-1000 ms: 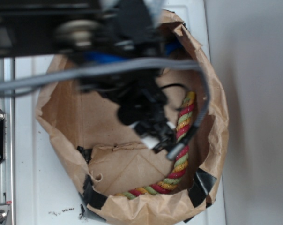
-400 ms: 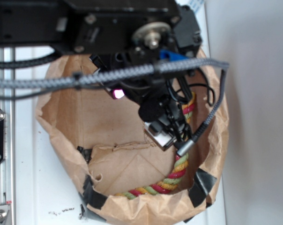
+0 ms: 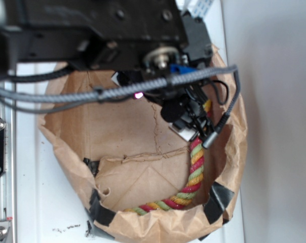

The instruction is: Grab the blue bottle.

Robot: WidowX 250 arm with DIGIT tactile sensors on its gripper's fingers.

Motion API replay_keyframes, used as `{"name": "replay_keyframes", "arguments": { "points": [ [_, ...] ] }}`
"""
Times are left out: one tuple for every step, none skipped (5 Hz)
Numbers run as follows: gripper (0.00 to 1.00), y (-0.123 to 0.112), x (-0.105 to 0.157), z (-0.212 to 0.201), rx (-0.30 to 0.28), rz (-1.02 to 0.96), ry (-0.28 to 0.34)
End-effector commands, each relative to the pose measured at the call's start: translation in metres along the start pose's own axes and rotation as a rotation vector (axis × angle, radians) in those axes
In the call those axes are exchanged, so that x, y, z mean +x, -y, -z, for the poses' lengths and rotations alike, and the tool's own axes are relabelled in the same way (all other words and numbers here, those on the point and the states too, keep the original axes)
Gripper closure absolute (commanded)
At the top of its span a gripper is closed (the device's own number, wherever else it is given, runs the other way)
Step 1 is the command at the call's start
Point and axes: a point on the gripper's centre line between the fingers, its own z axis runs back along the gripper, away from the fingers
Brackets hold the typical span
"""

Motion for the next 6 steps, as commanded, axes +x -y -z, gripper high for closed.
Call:
{"name": "replay_keyframes", "arguments": {
  "points": [
    [0.0,-0.034,0.008,0.005,-0.002,0.035,0.096],
    [0.0,-0.045,0.01,0.016,-0.03,0.04,0.109],
    [0.0,-0.058,0.017,0.029,0.04,-0.003,0.119],
    [0.0,-0.065,0.026,0.029,0.064,-0.018,0.137],
    [0.0,-0.068,0.039,0.034,0.077,-0.029,0.141],
    [0.0,-0.069,0.048,0.045,0.113,-0.02,0.172]
  ]
}}
